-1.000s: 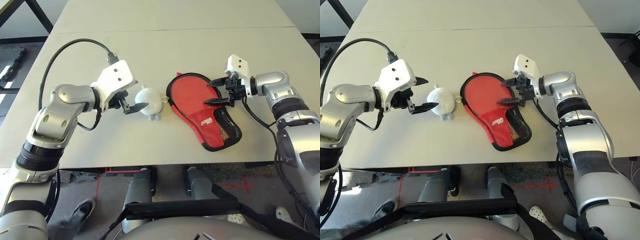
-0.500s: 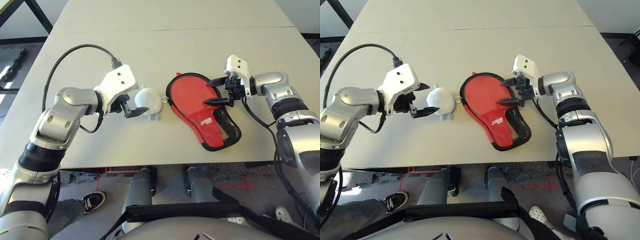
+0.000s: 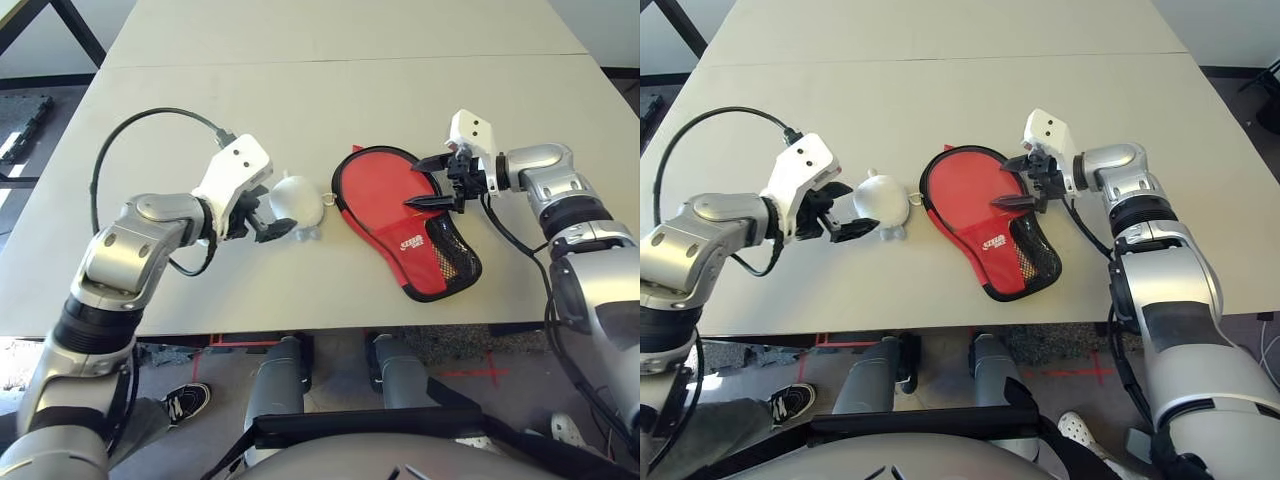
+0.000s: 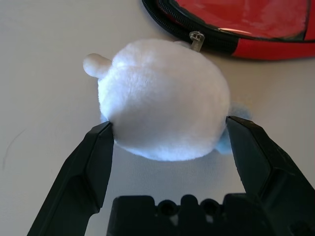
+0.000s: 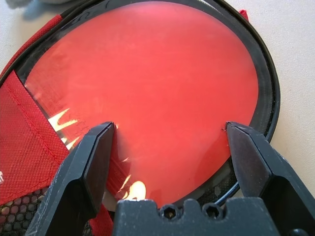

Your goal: Store the ping-pong paddle in its case and zip it.

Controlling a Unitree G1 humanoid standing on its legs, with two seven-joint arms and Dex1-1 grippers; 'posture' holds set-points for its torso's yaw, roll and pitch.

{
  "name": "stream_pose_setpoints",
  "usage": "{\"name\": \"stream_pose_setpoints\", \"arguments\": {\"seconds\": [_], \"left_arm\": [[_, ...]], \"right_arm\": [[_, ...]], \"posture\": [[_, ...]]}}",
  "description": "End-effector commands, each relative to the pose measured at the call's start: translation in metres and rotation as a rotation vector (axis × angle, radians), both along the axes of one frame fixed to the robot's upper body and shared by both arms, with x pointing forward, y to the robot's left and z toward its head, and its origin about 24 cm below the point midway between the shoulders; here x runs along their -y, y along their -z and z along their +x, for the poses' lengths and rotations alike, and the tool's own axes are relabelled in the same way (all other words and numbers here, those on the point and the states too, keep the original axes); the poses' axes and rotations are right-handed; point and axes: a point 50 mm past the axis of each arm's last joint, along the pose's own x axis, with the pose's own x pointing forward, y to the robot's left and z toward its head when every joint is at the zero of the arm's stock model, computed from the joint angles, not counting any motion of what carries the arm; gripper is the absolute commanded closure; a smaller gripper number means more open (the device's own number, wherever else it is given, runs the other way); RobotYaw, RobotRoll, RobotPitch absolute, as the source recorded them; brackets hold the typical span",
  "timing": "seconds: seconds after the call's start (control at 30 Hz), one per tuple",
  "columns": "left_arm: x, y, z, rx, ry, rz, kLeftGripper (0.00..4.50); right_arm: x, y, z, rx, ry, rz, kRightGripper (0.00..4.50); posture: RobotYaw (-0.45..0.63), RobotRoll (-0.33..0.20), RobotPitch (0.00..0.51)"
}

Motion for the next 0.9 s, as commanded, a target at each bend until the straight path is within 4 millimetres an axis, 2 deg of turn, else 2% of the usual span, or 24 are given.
{"name": "stream_pose_setpoints", "arguments": {"seconds": [0.03,0.23,0.33,0.57,0.7,0.77,0.9], "left_arm": [[0.005,0.007,0.001,-0.045,-0.035,-0.024,0.0],[0.006,0.016,0.002,-0.084,-0.09,-0.015,0.0],[0.005,0.02,0.002,-0.105,-0.107,-0.004,0.58],[0.003,0.02,0.0,-0.111,-0.092,0.032,3.04],[0.001,0.016,0.003,-0.082,-0.095,0.06,4.22],[-0.002,0.014,0.007,-0.061,-0.104,0.075,4.45],[-0.008,0.004,0.02,0.008,-0.138,0.112,4.45]], "right_arm": [[0.001,0.017,-0.004,-0.058,0.014,-0.028,0.02],[0.003,0.017,-0.004,-0.054,0.02,-0.028,0.02],[0.003,0.017,-0.004,-0.051,0.023,-0.028,0.0],[0.002,0.017,-0.003,-0.047,0.026,-0.028,0.0],[0.002,0.017,-0.003,-0.046,0.027,-0.029,0.0],[0.001,0.017,-0.003,-0.047,0.027,-0.029,0.0],[0.003,0.02,-0.004,-0.051,0.028,-0.035,0.0]], "posture": [[0.14,0.0,0.226],[0.13,0.0,0.225],[0.13,0.0,0.224],[0.14,0.0,0.222],[0.14,0.0,0.222],[0.14,0.0,0.222],[0.13,0.0,0.224]]}}
